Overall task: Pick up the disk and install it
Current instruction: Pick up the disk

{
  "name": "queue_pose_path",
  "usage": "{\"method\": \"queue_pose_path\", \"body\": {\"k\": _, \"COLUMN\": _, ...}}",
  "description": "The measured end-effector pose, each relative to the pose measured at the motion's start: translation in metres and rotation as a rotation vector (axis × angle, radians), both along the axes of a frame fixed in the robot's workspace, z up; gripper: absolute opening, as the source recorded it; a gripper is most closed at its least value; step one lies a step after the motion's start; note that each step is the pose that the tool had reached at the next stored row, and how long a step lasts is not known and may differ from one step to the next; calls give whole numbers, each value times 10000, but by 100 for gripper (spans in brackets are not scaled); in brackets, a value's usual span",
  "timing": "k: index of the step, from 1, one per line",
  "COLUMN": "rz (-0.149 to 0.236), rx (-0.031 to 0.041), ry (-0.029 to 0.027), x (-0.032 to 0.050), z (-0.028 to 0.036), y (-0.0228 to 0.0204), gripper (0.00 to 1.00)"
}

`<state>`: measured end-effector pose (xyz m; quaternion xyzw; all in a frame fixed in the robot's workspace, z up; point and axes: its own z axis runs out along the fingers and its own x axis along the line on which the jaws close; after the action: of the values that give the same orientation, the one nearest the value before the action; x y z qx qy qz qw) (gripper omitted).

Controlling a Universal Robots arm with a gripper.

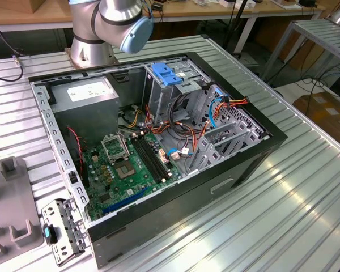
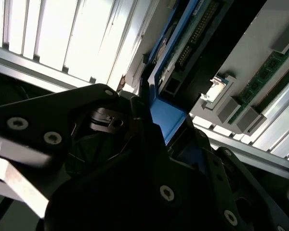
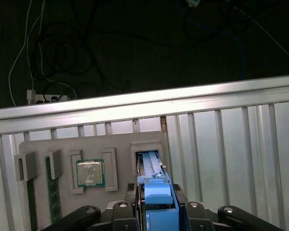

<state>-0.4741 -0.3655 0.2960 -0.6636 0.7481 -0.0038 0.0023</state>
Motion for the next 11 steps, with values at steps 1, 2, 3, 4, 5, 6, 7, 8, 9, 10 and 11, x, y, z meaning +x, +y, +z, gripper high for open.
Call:
{"method": "queue_pose_path", "body": {"k": 1, "rz": 0, "rx": -1, "ry": 0, "x": 0, "z": 0, "y": 0, "gripper": 39}}
{"method": "queue_pose_path", "body": {"k": 2, "rz": 0, "rx": -2, "ry": 0, "x": 0, "z": 0, "y": 0, "gripper": 39}}
{"method": "queue_pose_path", "body": {"k": 3, "rz": 0, "rx": -5, "ry": 1, "x": 0, "z": 0, "y": 0, "gripper": 39}}
{"method": "queue_pose_path", "body": {"k": 4, "rz": 1, "rx": -6, "ry": 0, "x": 0, "z": 0, "y": 0, "gripper": 39}}
{"method": "queue_pose_path", "body": {"k": 5, "rz": 1, "rx": -7, "ry": 0, "x": 0, "z": 0, "y": 0, "gripper": 39}}
{"method": "queue_pose_path", "body": {"k": 6, "rz": 1, "rx": -8, "ry": 0, "x": 0, "z": 0, "y": 0, "gripper": 39}}
{"method": "queue_pose_path", "body": {"k": 7, "rz": 0, "rx": -9, "ry": 0, "x": 0, "z": 0, "y": 0, "gripper": 38}}
{"method": "queue_pose_path", "body": {"k": 8, "rz": 0, "rx": -12, "ry": 0, "x": 0, "z": -1, "y": 0, "gripper": 38}}
{"method": "queue_pose_path", "body": {"k": 9, "rz": 0, "rx": -13, "ry": 0, "x": 0, "z": -1, "y": 0, "gripper": 38}}
{"method": "queue_pose_path", "body": {"k": 10, "rz": 1, "rx": -15, "ry": 0, "x": 0, "z": -1, "y": 0, "gripper": 38}}
{"method": "queue_pose_path", "body": {"k": 11, "rz": 0, "rx": -15, "ry": 0, "x": 0, "z": -1, "y": 0, "gripper": 38}}
